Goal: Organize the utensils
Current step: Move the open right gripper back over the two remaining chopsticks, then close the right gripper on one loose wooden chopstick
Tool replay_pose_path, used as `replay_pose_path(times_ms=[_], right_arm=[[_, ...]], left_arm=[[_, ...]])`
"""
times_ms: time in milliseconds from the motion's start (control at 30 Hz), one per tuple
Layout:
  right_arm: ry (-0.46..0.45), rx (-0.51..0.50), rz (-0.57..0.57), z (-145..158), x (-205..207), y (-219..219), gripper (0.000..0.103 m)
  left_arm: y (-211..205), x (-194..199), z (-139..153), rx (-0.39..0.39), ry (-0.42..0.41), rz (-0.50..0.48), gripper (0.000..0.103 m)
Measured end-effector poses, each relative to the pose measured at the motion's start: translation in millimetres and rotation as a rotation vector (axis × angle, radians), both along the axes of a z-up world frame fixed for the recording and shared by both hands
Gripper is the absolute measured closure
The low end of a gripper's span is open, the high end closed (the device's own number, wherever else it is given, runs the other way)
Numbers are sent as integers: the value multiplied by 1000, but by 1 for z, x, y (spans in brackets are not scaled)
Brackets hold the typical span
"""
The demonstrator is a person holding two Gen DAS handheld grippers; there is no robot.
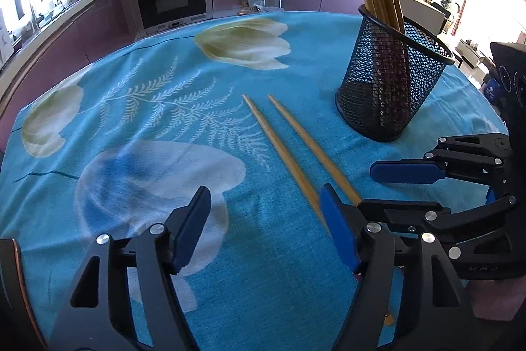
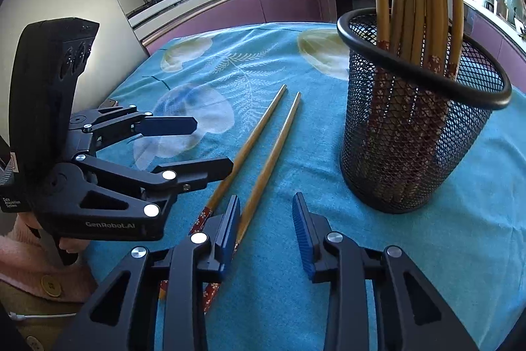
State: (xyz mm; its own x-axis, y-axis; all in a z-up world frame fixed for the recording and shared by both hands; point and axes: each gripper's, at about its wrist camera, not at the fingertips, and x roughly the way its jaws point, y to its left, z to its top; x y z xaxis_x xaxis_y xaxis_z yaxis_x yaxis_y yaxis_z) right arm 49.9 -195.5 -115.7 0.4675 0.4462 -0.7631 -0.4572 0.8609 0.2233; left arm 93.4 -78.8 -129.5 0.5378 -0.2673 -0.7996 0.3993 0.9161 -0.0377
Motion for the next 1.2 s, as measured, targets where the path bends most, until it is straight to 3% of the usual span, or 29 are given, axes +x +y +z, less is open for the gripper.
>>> replay_pose_path(times_ms=[200, 433, 567, 667, 800, 867, 967, 1200], right_arm=[[1, -1, -2, 0, -1, -1, 73], [-1, -2, -4, 0, -1, -2, 74], [-13, -24, -9, 0, 1, 3, 74], [-26, -42, -15, -1, 5, 9, 74], [-43, -58, -21, -2, 11, 16, 75], [-49, -62, -30, -2, 13, 18, 80], [-42, -46, -47, -3, 16, 14, 87], [-5, 41, -86, -3, 17, 0, 97]], left_arm=[[-9, 4, -2, 19, 12, -26, 49], [-3, 7, -3, 15, 28, -20, 73], [3, 6, -2, -2, 41, -28, 75], [7, 8, -1, 2, 35, -7, 62], [12, 13, -4, -21, 47, 12, 66], [12, 15, -4, -24, 45, 19, 70], [12, 17, -4, -35, 49, 29, 84], [11, 5, -1, -50, 47, 31, 94]])
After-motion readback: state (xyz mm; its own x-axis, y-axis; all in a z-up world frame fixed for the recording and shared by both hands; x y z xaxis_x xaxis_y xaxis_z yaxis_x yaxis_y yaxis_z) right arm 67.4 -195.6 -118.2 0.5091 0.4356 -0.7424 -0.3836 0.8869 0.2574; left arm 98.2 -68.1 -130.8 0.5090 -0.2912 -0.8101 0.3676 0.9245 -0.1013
